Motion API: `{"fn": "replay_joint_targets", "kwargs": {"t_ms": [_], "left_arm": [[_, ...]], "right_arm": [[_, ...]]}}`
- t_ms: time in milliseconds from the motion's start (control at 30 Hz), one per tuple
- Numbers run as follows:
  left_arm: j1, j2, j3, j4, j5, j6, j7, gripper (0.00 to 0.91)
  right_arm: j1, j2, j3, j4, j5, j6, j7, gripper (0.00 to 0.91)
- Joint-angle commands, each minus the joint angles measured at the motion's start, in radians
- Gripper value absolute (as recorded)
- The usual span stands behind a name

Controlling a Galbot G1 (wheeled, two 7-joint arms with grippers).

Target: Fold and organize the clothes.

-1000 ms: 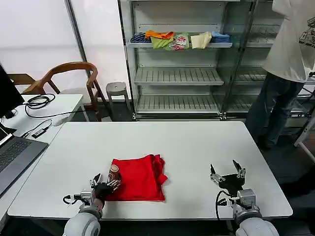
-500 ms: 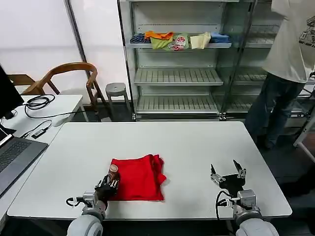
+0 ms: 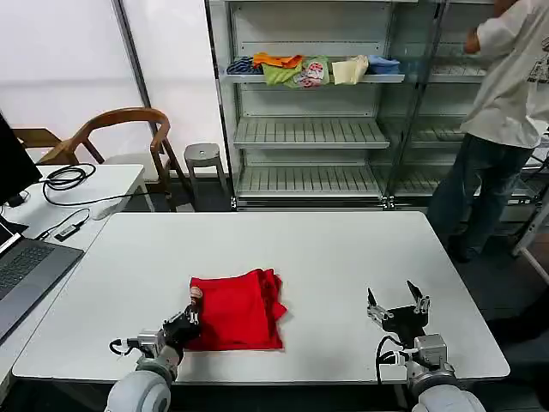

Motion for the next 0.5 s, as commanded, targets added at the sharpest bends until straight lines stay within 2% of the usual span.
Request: {"fn": "replay_joint_targets", "kwargs": {"t_ms": [33, 100, 267, 500], "left_arm": [[-0.004, 0.087, -0.112, -0.147, -0.086, 0.099, 0.025, 0.020], [0.009, 0.123, -0.153, -0.158, -0.092, 0.143, 0.031, 0.020], [0.055, 0.223, -0.315, -0.148, -0.119, 0.145, 0.061, 0.020], [0.141, 0.410, -0.586, -0.086, -0.235, 0.146, 0.075, 0.020]], "right_arm": [[-0.001, 0.000, -0.005, 0.002, -0.001, 0.004, -0.001, 0.907], [0.001, -0.001, -0.008, 0.003, 0.000, 0.005, -0.002, 0.907], [0.006, -0.007, -0.015, 0.001, 0.003, 0.010, -0.004, 0.907], [0.038, -0.010, -0.034, -0.017, 0.015, 0.016, -0.007, 0.907]]}}
